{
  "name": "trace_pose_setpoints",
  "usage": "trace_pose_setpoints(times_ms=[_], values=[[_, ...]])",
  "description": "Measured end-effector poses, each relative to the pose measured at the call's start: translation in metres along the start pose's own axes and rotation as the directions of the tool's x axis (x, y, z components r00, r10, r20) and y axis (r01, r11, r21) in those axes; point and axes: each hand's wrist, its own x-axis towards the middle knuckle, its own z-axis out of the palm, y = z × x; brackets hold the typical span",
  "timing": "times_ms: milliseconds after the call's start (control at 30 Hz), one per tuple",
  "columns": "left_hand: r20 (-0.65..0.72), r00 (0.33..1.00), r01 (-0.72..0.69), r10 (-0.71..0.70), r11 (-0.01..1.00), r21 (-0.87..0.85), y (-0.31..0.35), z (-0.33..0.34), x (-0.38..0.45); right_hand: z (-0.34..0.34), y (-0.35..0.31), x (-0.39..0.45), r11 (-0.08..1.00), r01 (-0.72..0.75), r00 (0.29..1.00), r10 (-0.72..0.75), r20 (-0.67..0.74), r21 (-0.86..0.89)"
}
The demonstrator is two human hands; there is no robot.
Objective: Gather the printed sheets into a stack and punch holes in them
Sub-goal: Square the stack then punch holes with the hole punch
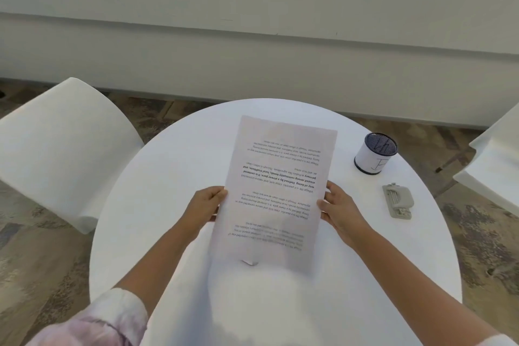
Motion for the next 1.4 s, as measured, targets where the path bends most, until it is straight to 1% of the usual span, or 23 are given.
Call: trace_pose_setpoints(times_ms=[67,133,267,433,500,633,700,867,967,1033,1067,1133,1200,1233,1267,1300,1333,1367,1400], values=[[-0.060,0.993,-0.101,0.103,0.994,0.039,0.004,0.003,0.003,0.006,-0.004,-0.001,0.998,0.056,0.998,-0.056,-0.018,-0.012],[-0.094,0.980,-0.170,0.176,0.983,0.075,0.007,0.007,0.002,0.011,-0.008,-0.003,0.993,0.121,0.992,-0.121,-0.031,-0.009],[-0.126,0.963,-0.231,0.240,0.970,0.079,0.004,0.015,-0.004,0.015,-0.012,-0.006,0.981,0.186,0.982,-0.188,-0.031,-0.052],[-0.151,0.961,-0.231,0.234,0.972,0.035,0.002,0.017,-0.011,0.017,-0.009,-0.008,0.971,0.197,0.980,-0.200,-0.009,-0.134],[-0.157,0.955,-0.251,0.252,0.968,0.028,0.006,0.018,-0.013,0.019,-0.013,-0.010,0.960,0.221,0.974,-0.226,-0.012,-0.171],[-0.184,0.937,-0.301,0.297,0.954,0.007,0.014,0.019,-0.017,0.022,-0.018,-0.011,0.939,0.286,0.956,-0.294,-0.014,-0.190],[-0.183,0.936,-0.305,0.302,0.952,0.012,0.014,0.019,-0.018,0.024,-0.019,-0.012,0.927,0.306,0.949,-0.314,-0.002,-0.214],[-0.181,0.940,-0.296,0.290,0.955,-0.010,0.013,0.021,-0.018,0.028,-0.016,-0.014,0.924,0.293,0.954,-0.299,0.017,-0.247],[-0.166,0.942,-0.309,0.292,0.947,-0.086,0.014,0.020,-0.017,0.026,-0.014,-0.010,0.915,0.290,0.953,-0.304,-0.008,-0.279],[-0.166,0.946,-0.300,0.279,0.946,-0.124,0.012,0.018,-0.015,0.025,-0.010,-0.006,0.925,0.242,0.960,-0.272,-0.064,-0.292],[-0.175,0.947,-0.295,0.268,0.944,-0.149,0.010,0.018,-0.013,0.026,-0.007,-0.005,0.942,0.196,0.967,-0.232,-0.106,-0.273],[-0.214,0.951,-0.275,0.225,0.929,-0.246,0.007,0.020,-0.011,0.028,0.001,-0.004,0.973,0.070,0.977,-0.111,-0.180,-0.222],[-0.250,0.956,-0.246,0.157,0.892,-0.379,0.005,0.024,-0.010,0.030,0.010,-0.004,0.984,-0.084,0.976,0.050,-0.214,-0.155],[-0.259,0.958,-0.234,0.126,0.865,-0.444,0.005,0.025,-0.010,0.031,0.014,-0.004,0.982,-0.166,0.969,0.147,-0.197,-0.086],[-0.264,0.960,-0.222,0.095,0.833,-0.507,0.006,0.027,-0.010,0.031,0.018,-0.002,0.970,-0.243,0.960,0.242,-0.140,0.011],[-0.267,0.961,-0.213,0.067,0.795,-0.568,0.006,0.029,-0.009,0.032,0.022,-0.001,0.944,-0.309,0.949,0.314,-0.033,0.118],[-0.266,0.963,-0.205,0.044,0.759,-0.618,0.007,0.030,-0.009,0.034,0.024,-0.001,0.910,-0.355,0.935,0.343,0.090,0.214],[-0.262,0.965,-0.196,0.024,0.731,-0.654,0.007,0.033,-0.009,0.037,0.025,-0.002,0.879,-0.372,0.927,0.332,0.177,0.299],[-0.251,0.968,-0.181,0.006,0.710,-0.680,0.006,0.035,-0.009,0.040,0.024,-0.002,0.854,-0.357,0.932,0.297,0.208,0.380]])
